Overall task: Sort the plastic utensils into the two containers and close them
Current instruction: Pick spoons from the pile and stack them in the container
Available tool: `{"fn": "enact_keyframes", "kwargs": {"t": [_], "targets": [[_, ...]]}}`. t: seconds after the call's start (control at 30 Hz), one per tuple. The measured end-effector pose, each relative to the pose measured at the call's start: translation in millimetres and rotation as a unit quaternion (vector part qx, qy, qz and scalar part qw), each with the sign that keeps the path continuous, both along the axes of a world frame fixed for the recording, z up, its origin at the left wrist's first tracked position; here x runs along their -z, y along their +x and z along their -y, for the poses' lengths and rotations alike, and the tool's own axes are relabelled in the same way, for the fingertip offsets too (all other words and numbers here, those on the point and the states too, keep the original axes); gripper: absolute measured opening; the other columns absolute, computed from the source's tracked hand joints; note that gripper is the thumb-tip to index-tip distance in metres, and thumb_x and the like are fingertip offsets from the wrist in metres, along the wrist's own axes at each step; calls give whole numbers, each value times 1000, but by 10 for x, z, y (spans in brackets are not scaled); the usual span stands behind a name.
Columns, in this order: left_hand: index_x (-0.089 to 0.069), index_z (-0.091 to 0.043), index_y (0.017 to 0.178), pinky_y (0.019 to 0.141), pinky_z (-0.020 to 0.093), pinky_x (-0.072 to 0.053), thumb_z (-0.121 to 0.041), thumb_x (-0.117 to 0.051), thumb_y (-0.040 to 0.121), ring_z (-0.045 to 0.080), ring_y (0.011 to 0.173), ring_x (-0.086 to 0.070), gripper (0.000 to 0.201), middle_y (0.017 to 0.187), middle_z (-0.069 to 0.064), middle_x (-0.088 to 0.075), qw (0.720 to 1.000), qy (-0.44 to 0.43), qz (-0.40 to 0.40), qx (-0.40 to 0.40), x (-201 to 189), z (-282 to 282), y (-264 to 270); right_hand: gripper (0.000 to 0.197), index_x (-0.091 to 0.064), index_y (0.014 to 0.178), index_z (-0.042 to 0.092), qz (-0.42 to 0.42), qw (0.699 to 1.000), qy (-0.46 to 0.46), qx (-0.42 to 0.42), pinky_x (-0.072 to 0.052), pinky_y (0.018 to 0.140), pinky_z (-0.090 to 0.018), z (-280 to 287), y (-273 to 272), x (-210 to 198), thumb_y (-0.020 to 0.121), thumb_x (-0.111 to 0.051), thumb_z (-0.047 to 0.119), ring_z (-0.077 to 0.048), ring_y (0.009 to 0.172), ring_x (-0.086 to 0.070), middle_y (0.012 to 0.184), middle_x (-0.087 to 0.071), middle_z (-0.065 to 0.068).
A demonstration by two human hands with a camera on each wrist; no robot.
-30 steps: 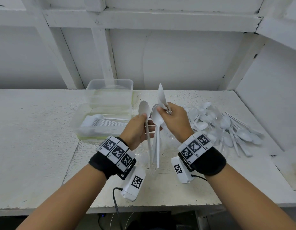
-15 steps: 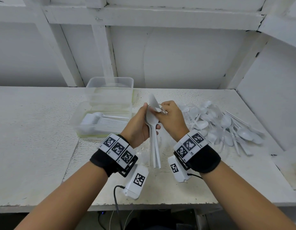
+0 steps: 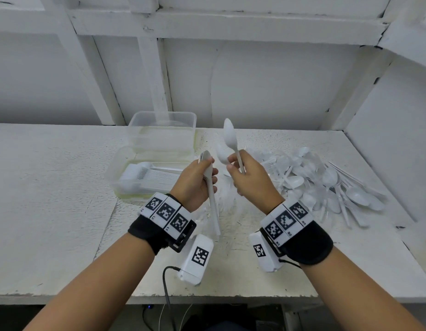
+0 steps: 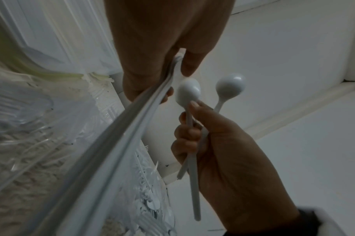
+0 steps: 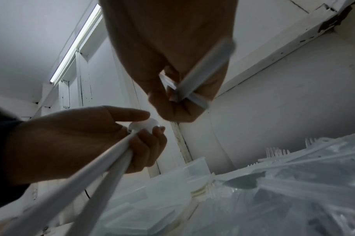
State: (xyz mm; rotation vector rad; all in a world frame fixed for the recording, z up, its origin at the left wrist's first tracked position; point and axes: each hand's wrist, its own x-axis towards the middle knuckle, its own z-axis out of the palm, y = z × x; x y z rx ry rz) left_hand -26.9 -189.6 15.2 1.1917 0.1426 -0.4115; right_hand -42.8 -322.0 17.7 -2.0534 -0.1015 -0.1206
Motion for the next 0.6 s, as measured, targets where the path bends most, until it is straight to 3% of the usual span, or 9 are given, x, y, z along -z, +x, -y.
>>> {"fn": "enact_keyframes", "kwargs": {"t": [0.1, 0.17, 0.3, 0.37, 0.43, 0.5, 0.6], "targets": [[-50, -11, 84, 60, 26, -38, -33, -39, 99, 12, 61, -42, 29, 73, 3, -45, 999, 6, 33, 9, 17, 35, -2, 8, -60, 94, 17, 13, 1000, 26, 6, -47, 57, -21, -81, -14, 61, 93, -53, 17, -13, 65, -56, 88, -58, -8], [-51, -5, 87, 65, 27, -40, -25, -37, 100, 14, 69, -47, 27, 77, 6, -49, 998, 3, 50, 23, 28, 67, -11, 16, -67, 98, 13, 35, 999, -19, 0, -45, 64, -15, -138, -26, 89, 94, -52, 17, -15, 76, -54, 84, -57, -4], [-46, -7, 78, 65, 27, -40, -5, -32, 97, 16, 67, -49, 24, 73, 8, -49, 999, 4, 44, 1, 40, 72, -14, 26, -66, 91, 5, 5, 998, -64, -24, -49, 80, -34, -204, -19, 92, 97, -46, 20, -22, 82, -54, 79, -44, 1], [-47, -8, 80, 64, 28, -42, -2, -30, 96, 16, 64, -53, 24, 72, 7, -53, 999, -5, 37, -10, 35, 47, 1, 29, -65, 95, 3, -10, 997, -76, -30, -44, 78, -27, -198, -23, 42, 98, -43, 22, -21, 85, -54, 82, -47, -1], [-51, -8, 94, 62, 28, -46, -1, -29, 96, 14, 60, -58, 23, 76, 7, -58, 999, -20, 26, -24, 21, 8, 28, 25, -61, 105, 7, -10, 998, -54, -24, -41, 76, -27, -168, -32, -14, 99, -41, 21, -20, 89, -57, 88, -58, -2], [-49, -7, 108, 56, 25, -49, -1, -28, 96, 12, 55, -58, 25, 77, 8, -58, 999, -25, 17, -42, 0, -38, 58, 21, -48, 117, 17, -19, 1000, -6, -14, -43, 72, -30, -140, -63, -74, 99, -40, 25, -17, 79, -58, 79, -57, 6], [-43, -11, 108, 49, 22, -45, -1, -30, 96, 12, 52, -47, 20, 74, 9, -52, 998, -19, 12, -62, 6, -95, 112, 17, -35, 117, 28, -4, 1000, 15, -5, -35, 56, -20, -116, -73, -65, 100, -34, 24, -8, 53, -40, 63, -40, 7]]}}
